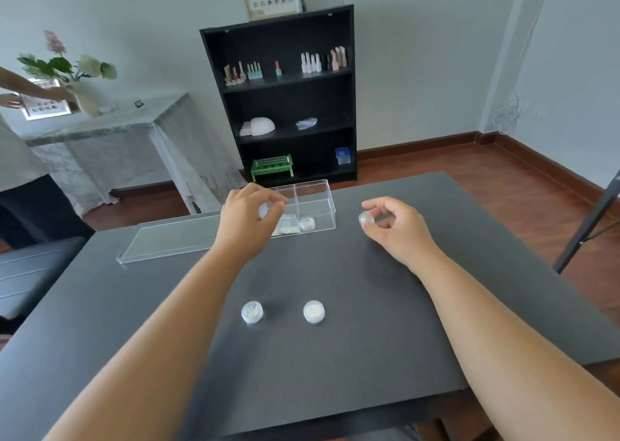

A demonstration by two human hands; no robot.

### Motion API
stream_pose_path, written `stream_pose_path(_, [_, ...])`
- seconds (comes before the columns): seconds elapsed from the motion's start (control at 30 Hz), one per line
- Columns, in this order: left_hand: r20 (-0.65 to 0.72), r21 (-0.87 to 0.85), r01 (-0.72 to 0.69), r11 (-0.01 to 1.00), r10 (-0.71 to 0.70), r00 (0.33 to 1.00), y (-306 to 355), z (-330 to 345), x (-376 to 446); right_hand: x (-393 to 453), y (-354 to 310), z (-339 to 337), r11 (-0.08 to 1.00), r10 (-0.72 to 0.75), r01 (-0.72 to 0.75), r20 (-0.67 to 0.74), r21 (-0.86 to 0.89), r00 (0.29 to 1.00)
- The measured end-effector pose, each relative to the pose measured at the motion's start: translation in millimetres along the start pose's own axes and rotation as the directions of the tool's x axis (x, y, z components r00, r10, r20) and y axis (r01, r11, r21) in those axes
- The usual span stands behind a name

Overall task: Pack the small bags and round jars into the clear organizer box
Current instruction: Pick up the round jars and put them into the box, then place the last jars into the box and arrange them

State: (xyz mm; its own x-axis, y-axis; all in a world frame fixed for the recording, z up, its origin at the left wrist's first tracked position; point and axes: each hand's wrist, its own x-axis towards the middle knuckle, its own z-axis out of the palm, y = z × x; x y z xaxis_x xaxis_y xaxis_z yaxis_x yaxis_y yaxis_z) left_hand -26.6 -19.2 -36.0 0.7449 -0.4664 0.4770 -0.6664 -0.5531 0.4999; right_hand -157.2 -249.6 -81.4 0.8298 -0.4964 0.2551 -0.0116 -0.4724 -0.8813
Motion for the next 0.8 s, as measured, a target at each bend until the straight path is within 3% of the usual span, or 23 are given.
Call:
stream_pose_path(0.27, [-0.043,-0.207,0.146,0.968,-0.158,0.987,-46.6,-23.0,-99.0,45.6,-48.3,22.0,0.953,-0.169,0.191,0.112,-0.236,0.979])
stream_pose_path(0.47, [0.019,-0.22,0.214,0.952,-0.215,0.976,-53.2,-30.2,-112.0,89.0,-75.8,47.4,0.848,0.054,0.176,0.411,-0.499,0.91])
stream_pose_path(0.63, [0.062,-0.212,0.215,0.953,-0.207,0.976,-54.5,-27.9,-108.7,104.9,-94.3,64.4,0.655,0.215,0.262,0.507,-0.709,0.835])
stream_pose_path(0.8, [0.058,-0.237,0.246,0.94,-0.239,0.969,-57.1,-27.2,-105.2,103.5,-105.8,81.7,0.456,0.363,0.326,0.508,-0.828,0.781])
